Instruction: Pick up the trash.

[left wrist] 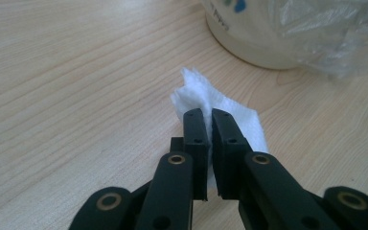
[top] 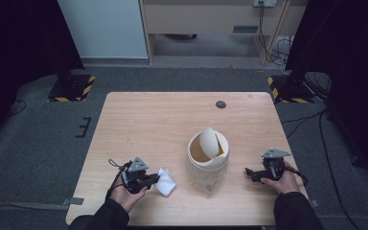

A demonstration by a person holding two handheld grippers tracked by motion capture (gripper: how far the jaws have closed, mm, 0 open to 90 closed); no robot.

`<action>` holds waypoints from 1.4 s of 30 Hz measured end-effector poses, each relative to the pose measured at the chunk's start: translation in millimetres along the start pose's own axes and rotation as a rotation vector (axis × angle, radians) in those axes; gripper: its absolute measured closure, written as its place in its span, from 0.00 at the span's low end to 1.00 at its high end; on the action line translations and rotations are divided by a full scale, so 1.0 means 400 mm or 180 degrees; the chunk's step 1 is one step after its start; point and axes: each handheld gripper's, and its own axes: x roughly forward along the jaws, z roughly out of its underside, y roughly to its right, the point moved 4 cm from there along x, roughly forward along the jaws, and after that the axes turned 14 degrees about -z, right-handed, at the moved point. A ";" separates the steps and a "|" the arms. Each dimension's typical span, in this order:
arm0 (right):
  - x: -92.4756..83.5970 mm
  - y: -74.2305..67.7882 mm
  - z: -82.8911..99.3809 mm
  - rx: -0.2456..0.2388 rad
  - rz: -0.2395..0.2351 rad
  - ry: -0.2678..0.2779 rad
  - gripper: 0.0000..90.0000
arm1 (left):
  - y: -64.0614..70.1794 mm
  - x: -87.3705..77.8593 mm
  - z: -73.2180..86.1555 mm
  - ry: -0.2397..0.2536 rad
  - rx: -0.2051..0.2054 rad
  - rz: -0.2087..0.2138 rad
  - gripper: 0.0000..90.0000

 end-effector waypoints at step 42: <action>0.000 0.000 0.000 0.0001 -0.0004 0.0002 0.01 | -0.034 -0.141 -0.092 0.1211 -0.0342 -0.0061 0.95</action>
